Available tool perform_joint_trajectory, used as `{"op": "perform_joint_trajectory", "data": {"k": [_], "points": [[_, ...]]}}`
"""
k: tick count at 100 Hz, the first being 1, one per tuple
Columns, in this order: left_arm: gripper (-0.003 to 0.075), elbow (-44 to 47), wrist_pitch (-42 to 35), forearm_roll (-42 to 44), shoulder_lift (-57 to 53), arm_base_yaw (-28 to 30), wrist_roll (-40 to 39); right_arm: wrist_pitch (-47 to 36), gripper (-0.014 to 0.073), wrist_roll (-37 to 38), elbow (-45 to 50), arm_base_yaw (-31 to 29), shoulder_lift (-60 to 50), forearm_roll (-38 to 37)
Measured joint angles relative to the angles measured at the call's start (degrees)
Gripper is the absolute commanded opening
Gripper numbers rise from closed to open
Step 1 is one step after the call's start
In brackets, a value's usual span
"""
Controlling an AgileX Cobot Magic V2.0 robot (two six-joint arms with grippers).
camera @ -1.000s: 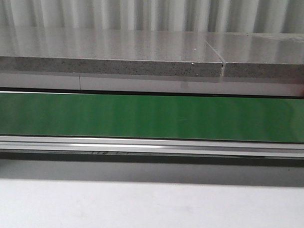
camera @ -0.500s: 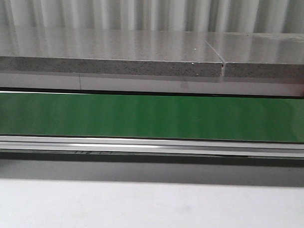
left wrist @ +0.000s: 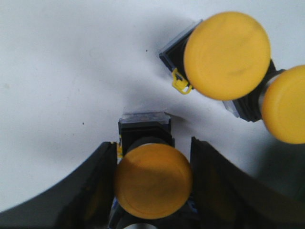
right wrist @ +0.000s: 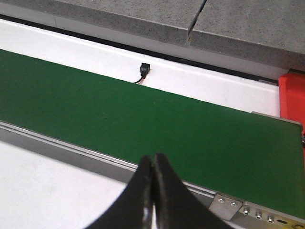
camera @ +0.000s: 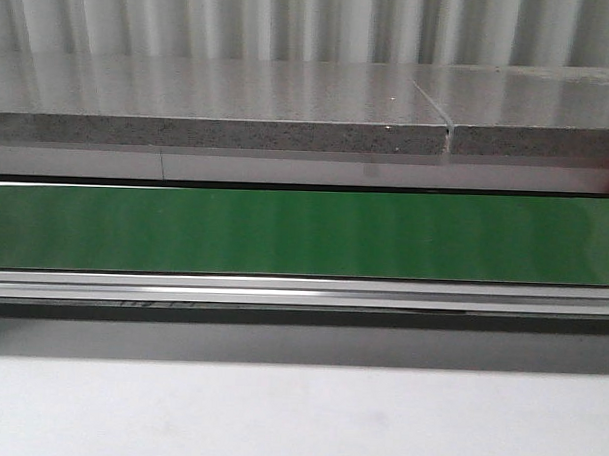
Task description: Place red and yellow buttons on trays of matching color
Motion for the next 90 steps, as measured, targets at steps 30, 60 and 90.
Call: {"op": "perform_joint_trajectory", "data": {"k": [30,60,90], "points": [[0.0268,0.00,1.70,0.05,-8.34,-0.70,0.47,0.00,-0.0058,0.00,0.00,0.00,0.00,0.00],[0.0266,0.59,5.37,0.05,-15.69,-6.76,1.73,0.00,-0.0058,0.00,0.00,0.00,0.00,0.00],[0.0259,2.18,8.39,-1.73,-17.18,-12.64,1.86,0.00,-0.0058,0.00,0.00,0.00,0.00,0.00]]}}
